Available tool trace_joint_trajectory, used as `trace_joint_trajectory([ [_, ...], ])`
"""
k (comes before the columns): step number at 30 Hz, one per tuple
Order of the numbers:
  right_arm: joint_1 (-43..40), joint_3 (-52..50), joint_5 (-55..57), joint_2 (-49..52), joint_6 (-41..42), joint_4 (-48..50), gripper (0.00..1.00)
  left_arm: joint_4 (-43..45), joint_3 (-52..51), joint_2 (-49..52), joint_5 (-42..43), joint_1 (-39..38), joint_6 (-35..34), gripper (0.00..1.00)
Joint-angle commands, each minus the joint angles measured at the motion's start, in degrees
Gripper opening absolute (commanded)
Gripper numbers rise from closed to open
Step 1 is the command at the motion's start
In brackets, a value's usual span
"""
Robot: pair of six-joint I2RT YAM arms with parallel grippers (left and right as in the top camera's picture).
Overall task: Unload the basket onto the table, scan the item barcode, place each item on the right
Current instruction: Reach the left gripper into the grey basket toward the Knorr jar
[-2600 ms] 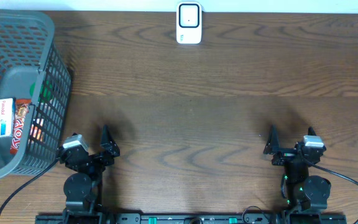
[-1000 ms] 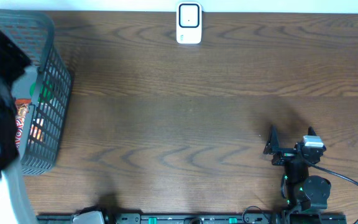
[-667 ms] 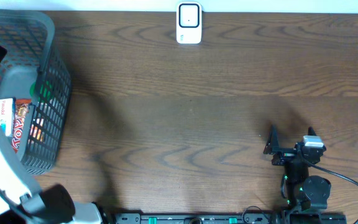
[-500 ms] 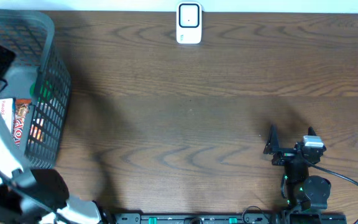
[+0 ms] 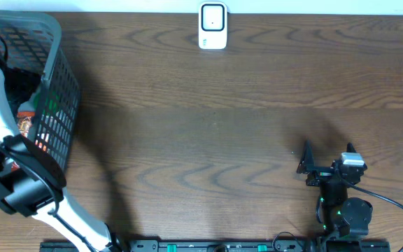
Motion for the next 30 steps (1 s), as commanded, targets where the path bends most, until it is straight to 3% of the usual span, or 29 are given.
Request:
trace_joint_trajectory([
  [1,0.42,-0.07,0.13,-0.44,-0.70,-0.22,0.99,-0.02,-0.04,1.75,0.72,-0.92,-0.72,0.92],
  [18,0.42,-0.07,0.15,-0.44,-0.70,-0.22,0.99,0.57,-1.92,11.43,1.11,-4.28,-1.42,0.92],
  [30,0.42,-0.07,0.15,-0.44,-0.70,-0.22,0.99,-0.52,-1.90,10.10,1.11,-4.04,-1.14,0.92],
])
